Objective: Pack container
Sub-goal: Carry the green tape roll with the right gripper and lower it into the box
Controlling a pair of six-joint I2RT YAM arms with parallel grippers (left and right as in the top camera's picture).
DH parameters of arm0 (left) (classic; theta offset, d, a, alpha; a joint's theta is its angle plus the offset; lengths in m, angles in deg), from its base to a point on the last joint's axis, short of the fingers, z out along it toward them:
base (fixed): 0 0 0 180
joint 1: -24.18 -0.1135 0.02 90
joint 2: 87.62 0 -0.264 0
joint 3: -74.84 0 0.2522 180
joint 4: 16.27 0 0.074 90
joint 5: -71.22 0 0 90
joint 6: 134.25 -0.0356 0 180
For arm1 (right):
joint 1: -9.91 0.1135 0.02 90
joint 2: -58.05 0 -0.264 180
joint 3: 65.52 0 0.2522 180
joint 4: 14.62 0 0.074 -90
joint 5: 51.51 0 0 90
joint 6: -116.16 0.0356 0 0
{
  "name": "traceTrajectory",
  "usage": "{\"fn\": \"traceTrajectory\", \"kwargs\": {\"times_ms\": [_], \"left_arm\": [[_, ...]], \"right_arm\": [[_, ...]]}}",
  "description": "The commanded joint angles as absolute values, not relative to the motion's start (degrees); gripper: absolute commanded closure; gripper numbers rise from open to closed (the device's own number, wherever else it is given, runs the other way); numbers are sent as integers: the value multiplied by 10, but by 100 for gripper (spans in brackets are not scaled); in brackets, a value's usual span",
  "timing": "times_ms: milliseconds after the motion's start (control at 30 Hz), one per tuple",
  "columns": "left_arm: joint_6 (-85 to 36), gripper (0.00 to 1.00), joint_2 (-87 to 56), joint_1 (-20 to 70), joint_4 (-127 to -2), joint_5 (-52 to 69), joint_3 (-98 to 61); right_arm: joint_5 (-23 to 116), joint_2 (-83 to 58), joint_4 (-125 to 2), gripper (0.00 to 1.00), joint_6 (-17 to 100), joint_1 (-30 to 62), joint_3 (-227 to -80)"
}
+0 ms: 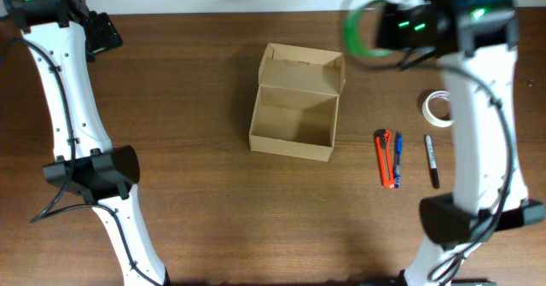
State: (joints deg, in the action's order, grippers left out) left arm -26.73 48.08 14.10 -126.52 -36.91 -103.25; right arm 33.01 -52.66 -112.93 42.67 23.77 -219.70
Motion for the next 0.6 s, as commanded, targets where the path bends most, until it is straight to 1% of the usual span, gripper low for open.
{"fn": "traceTrajectory", "kwargs": {"times_ms": [0, 133, 200, 367, 567], "left_arm": [[-274, 0, 458, 139, -1267, -365, -1031], [-274, 0, 458, 139, -1267, -365, -1031], [-274, 0, 458, 139, -1267, -365, -1031], [-274, 0, 458, 139, -1267, -365, -1031], [-274, 0, 458, 139, -1267, -365, -1031]], "right_arm": [[280, -543, -1144, 96, 398, 298, -2193], [261, -568, -1147, 96, 398, 354, -2176], [260, -578, -1141, 96, 398, 367, -2159], [269, -613, -1115, 96, 398, 381, -2101], [315, -663, -1081, 96, 384, 386, -2039]]}}
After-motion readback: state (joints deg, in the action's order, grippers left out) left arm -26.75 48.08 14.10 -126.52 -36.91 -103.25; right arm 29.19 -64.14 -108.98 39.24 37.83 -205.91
